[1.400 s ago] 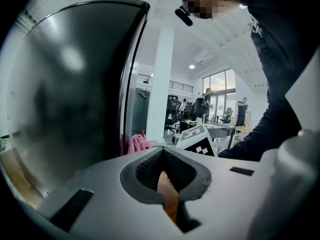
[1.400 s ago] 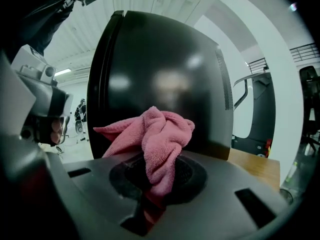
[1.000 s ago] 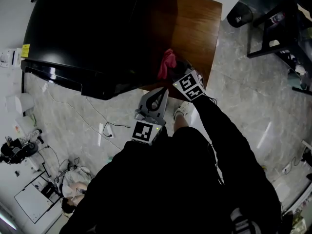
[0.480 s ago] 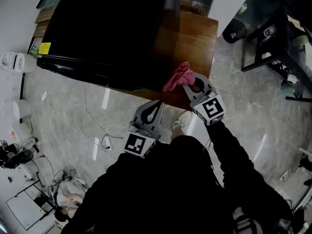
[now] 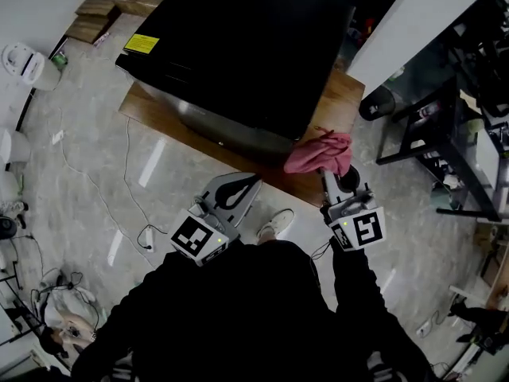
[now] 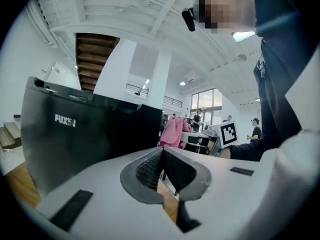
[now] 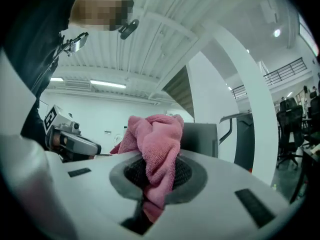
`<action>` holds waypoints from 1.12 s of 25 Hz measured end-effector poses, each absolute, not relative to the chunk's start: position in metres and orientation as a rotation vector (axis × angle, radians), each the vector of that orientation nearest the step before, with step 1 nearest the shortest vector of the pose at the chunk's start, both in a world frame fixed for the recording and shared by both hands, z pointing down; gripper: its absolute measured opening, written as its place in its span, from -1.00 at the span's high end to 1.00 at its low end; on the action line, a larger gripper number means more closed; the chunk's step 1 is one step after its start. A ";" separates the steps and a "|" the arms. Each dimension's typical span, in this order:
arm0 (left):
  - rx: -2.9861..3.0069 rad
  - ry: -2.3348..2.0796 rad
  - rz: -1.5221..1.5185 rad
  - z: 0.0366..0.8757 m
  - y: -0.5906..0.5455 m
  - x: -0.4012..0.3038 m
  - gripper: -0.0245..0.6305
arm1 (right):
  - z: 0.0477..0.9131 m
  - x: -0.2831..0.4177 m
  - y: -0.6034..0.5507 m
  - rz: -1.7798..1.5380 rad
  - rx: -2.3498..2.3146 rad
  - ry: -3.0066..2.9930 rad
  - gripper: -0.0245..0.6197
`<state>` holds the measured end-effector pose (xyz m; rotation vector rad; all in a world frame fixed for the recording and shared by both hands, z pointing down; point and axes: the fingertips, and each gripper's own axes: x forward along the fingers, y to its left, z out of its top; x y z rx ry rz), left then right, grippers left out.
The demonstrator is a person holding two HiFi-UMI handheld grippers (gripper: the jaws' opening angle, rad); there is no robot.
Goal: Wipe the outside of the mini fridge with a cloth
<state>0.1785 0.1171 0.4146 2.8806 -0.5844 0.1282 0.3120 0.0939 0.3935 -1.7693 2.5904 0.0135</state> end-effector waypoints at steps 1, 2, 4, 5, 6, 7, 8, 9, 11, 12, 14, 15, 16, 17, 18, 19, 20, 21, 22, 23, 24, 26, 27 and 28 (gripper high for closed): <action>2.887 -0.583 0.107 0.402 0.113 0.164 0.91 | 0.378 0.302 0.094 0.044 -1.782 2.576 0.78; 2.893 -0.584 0.084 0.389 0.108 0.150 0.91 | 0.363 0.293 0.094 0.076 -1.794 2.565 0.78; 2.911 -0.593 0.047 0.367 0.099 0.124 0.91 | 0.336 0.276 0.092 0.142 -1.820 2.549 0.78; 2.922 -0.602 0.030 0.357 0.096 0.112 0.91 | 0.323 0.269 0.092 0.177 -1.838 2.544 0.78; 2.933 -0.613 0.013 0.347 0.093 0.100 0.91 | 0.312 0.263 0.092 0.210 -1.855 2.540 0.78; 2.943 -0.622 -0.002 0.338 0.090 0.089 0.91 | 0.301 0.256 0.091 0.239 -1.872 2.534 0.78; 2.955 -0.627 -0.014 0.329 0.087 0.077 0.91 | 0.291 0.249 0.090 0.260 -1.888 2.528 0.78; 2.967 -0.627 -0.024 0.320 0.085 0.066 0.91 | 0.282 0.241 0.089 0.271 -1.909 2.525 0.78; 2.995 -0.610 -0.039 0.303 0.082 0.047 0.91 | 0.270 0.229 0.085 0.287 -1.971 2.531 0.78; 3.010 -0.594 -0.052 0.295 0.081 0.041 0.91 | 0.265 0.224 0.083 0.301 -2.005 2.536 0.78; 3.031 -0.543 -0.093 0.277 0.081 0.032 0.91 | 0.254 0.214 0.080 0.332 -2.060 2.541 0.78; 3.035 -0.512 -0.115 0.268 0.081 0.028 0.91 | 0.248 0.209 0.079 0.343 -2.079 2.538 0.78; 3.037 -0.483 -0.132 0.259 0.080 0.025 0.91 | 0.243 0.204 0.077 0.351 -2.095 2.533 0.78; 3.042 -0.458 -0.144 0.251 0.079 0.022 0.91 | 0.239 0.200 0.075 0.358 -2.110 2.527 0.78; 3.052 -0.436 -0.151 0.243 0.077 0.020 0.91 | 0.234 0.196 0.073 0.364 -2.127 2.521 0.78; 3.064 -0.415 -0.159 0.234 0.075 0.018 0.91 | 0.229 0.194 0.071 0.368 -2.146 2.515 0.78; 3.074 -0.395 -0.172 0.223 0.071 0.017 0.91 | 0.224 0.193 0.068 0.368 -2.165 2.512 0.78; 3.079 -0.376 -0.190 0.212 0.068 0.016 0.91 | 0.220 0.192 0.064 0.363 -2.180 2.514 0.78; 3.082 -0.359 -0.211 0.201 0.063 0.016 0.91 | 0.216 0.192 0.059 0.358 -2.193 2.522 0.78; 3.087 -0.345 -0.227 0.190 0.058 0.017 0.91 | 0.211 0.191 0.054 0.358 -2.204 2.534 0.78; 3.098 -0.333 -0.234 0.181 0.053 0.018 0.91 | 0.207 0.192 0.048 0.364 -2.218 2.546 0.78; 3.136 -0.322 -0.237 0.164 0.042 0.025 0.91 | 0.197 0.198 0.035 0.394 -2.250 2.566 0.78; 3.153 -0.321 -0.240 0.156 0.035 0.030 0.91 | 0.192 0.203 0.027 0.409 -2.267 2.575 0.78; 3.163 -0.317 -0.245 0.148 0.027 0.036 0.91 | 0.189 0.210 0.017 0.417 -2.284 2.587 0.78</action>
